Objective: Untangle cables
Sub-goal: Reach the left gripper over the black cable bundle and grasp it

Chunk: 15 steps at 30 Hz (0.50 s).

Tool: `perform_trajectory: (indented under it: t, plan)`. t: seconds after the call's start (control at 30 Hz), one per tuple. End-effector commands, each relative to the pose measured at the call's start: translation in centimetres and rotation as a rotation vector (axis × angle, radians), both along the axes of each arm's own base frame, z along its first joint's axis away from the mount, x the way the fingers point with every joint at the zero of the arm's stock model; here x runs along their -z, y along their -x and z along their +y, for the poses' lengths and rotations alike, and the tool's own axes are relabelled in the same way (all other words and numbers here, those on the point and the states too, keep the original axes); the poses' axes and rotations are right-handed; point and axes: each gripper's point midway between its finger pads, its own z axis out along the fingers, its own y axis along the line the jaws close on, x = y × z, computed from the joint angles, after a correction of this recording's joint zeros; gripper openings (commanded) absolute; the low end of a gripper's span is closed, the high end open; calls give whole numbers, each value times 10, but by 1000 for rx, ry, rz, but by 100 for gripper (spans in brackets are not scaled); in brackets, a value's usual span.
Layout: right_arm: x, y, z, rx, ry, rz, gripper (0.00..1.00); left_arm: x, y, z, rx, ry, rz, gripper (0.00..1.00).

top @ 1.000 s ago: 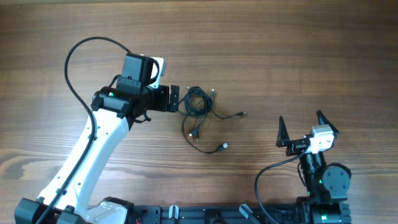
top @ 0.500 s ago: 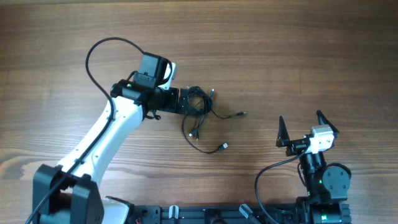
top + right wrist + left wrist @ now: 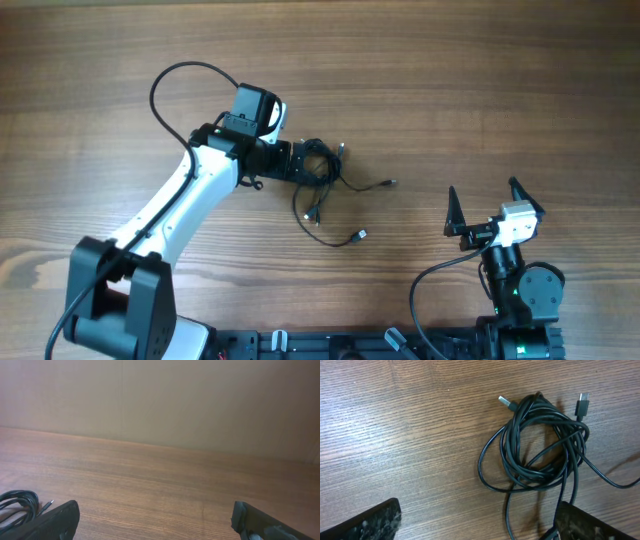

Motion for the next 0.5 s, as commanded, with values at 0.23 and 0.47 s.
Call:
perform_trajectory:
  t: [0.23, 0.47]
  plan:
    - [-2, 0, -2, 13, -12, -10, 100, 14, -7, -18, 51, 54, 18, 100]
    - [-2, 0, -2, 12, -12, -10, 100, 44, -4, -26, 71, 36, 82, 100]
